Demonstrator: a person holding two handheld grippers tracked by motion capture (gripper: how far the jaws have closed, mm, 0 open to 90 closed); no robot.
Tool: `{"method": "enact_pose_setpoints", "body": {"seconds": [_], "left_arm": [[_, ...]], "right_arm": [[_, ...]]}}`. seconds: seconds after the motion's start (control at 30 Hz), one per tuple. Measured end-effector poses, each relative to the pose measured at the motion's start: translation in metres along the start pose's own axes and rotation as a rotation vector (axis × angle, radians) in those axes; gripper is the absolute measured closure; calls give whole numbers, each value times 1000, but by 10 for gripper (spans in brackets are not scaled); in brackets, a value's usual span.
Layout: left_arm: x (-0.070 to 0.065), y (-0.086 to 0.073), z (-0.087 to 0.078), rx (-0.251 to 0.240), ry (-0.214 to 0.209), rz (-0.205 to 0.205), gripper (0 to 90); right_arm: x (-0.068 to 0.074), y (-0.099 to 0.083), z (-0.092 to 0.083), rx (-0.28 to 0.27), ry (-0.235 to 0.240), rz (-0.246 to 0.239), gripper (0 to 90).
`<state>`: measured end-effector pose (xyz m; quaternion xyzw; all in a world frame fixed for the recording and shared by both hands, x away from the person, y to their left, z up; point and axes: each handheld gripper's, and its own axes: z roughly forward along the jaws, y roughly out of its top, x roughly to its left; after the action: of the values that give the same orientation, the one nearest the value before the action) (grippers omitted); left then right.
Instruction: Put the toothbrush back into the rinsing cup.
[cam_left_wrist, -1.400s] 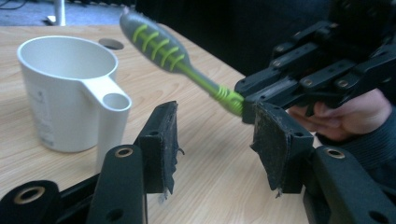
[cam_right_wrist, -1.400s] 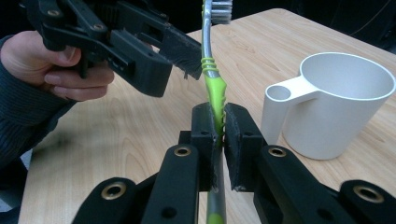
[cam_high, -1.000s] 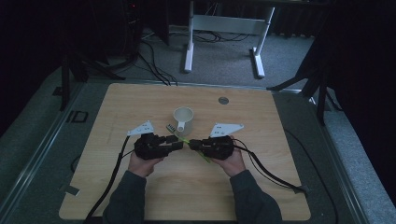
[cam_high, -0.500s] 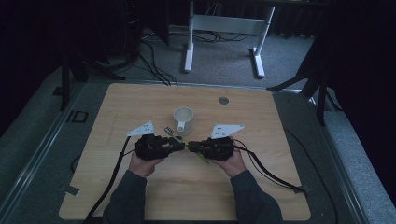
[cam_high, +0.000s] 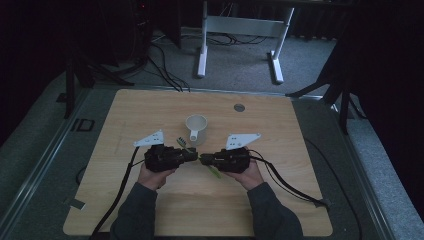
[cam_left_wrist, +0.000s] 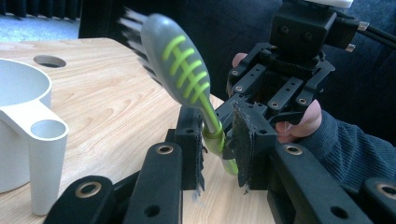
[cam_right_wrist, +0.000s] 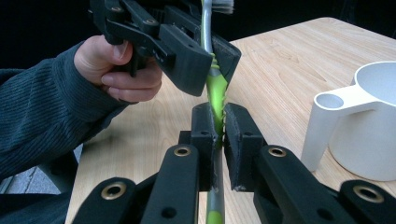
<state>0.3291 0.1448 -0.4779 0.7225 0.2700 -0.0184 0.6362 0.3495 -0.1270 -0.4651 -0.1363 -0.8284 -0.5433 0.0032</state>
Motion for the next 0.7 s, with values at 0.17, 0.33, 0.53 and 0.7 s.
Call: {"method": "enact_pose_setpoints", "body": {"seconds": [0.17, 0.33, 0.53, 0.7], "left_arm": [[0, -1, 1, 4, 0, 6, 786], [0, -1, 1, 4, -7, 5, 800], [-1, -2, 2, 17, -6, 5, 803], [-1, -2, 3, 30, -4, 7, 804]], "right_arm": [[0, 0, 1, 4, 11, -3, 823], [0, 0, 0, 14, 14, -8, 824], [-1, 0, 0, 31, 25, -4, 823], [-2, -1, 1, 49, 36, 4, 819]]}}
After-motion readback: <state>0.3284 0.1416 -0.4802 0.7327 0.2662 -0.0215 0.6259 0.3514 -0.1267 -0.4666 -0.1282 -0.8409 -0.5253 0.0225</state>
